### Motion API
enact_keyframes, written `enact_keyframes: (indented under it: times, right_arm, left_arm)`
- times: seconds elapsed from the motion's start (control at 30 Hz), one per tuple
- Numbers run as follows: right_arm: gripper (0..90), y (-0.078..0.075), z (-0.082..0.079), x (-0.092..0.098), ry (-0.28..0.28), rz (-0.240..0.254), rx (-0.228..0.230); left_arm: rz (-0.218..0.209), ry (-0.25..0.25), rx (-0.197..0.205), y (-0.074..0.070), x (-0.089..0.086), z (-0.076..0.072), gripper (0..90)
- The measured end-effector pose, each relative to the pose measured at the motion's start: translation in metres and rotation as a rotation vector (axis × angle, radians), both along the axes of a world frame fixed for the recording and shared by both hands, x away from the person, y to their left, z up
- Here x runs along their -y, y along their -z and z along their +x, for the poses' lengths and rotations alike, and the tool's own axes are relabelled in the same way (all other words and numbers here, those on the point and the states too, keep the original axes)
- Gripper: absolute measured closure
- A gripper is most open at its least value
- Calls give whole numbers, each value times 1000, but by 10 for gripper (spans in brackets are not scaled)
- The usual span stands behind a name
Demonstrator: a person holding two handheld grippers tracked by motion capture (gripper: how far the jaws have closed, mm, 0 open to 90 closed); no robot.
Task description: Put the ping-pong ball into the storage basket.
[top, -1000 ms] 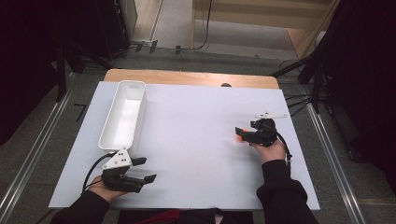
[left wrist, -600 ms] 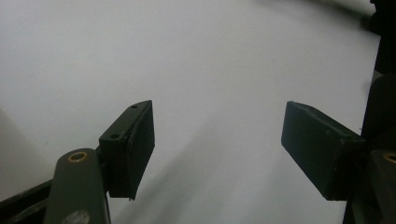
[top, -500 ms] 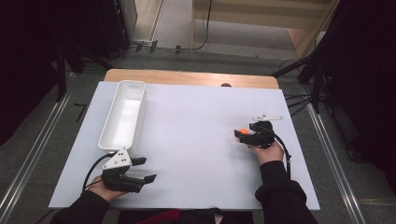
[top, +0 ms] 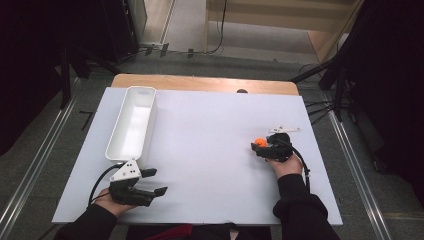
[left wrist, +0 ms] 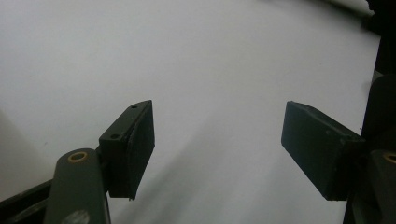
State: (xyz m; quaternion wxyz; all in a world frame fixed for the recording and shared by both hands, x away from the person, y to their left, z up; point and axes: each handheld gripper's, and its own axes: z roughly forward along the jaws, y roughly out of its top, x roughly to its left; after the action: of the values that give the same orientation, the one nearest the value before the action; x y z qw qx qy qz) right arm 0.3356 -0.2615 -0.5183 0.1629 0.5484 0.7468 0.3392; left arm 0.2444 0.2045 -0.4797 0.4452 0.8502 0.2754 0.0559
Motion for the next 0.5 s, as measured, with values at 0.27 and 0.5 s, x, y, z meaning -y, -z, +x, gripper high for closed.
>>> enact_keyframes:
  times: [0.27,0.5]
  right_arm:
    - [250,4,-3,-2,4,-9,27]
    - [315,5,-6,-4,3,-65,52]
  left_arm:
    - [0,1,1,0,0,0,264]
    - [-3,0,1,0,0,0,264]
